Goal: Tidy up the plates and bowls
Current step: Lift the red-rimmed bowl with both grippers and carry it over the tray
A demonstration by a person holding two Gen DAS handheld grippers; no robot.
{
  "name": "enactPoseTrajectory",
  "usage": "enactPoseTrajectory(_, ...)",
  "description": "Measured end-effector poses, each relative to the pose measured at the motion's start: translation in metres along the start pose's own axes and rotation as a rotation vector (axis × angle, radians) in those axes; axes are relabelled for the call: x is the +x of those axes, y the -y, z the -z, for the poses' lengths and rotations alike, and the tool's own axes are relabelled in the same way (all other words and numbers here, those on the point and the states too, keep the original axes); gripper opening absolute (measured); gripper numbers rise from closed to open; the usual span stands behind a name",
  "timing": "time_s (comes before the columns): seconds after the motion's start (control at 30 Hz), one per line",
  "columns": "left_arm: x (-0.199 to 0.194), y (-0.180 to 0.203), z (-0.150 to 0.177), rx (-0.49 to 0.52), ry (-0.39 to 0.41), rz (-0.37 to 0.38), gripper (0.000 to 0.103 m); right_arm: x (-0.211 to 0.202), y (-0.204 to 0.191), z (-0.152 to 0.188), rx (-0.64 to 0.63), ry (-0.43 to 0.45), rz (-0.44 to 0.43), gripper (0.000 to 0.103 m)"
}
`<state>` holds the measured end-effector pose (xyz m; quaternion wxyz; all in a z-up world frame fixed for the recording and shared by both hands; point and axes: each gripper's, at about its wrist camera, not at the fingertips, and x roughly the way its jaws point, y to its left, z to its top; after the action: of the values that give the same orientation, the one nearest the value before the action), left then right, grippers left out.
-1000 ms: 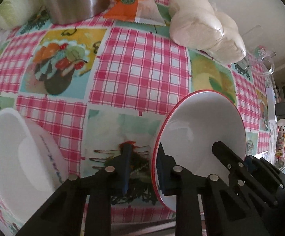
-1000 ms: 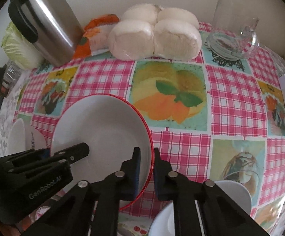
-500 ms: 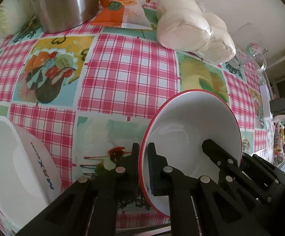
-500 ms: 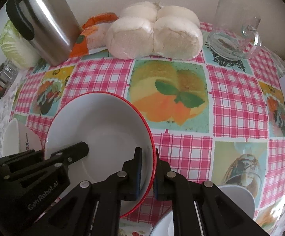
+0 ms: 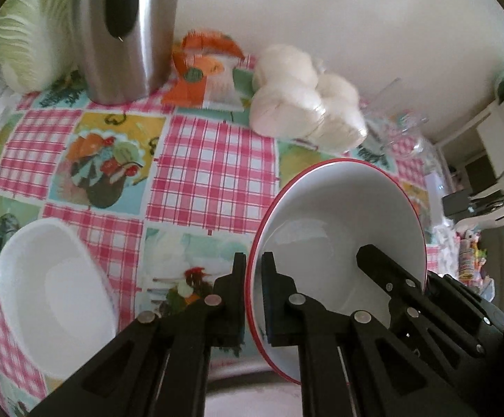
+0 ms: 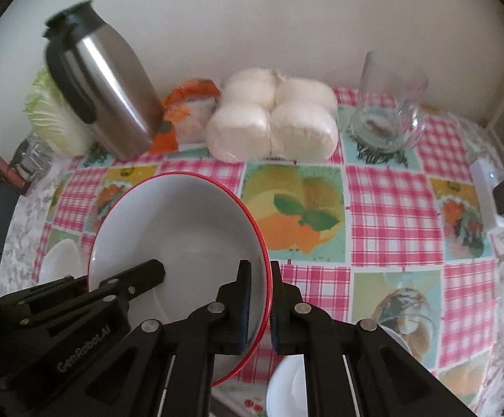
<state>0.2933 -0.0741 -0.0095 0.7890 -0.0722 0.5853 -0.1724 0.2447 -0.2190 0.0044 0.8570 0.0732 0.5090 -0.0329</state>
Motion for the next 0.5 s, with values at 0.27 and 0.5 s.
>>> enactPoseTrajectory(0.27,-0.054,0.004,0.041,0.004,0.121,-0.004,0.008,-0.054,-0.019,0.032,-0.027,0.087,0.004,0.01)
enactPoseTrajectory(0.5,-0.083,0.011,0.083,-0.005,0.178,-0.002,0.008,-0.087,-0.021,0.065,-0.031,0.119,0.006,0.01)
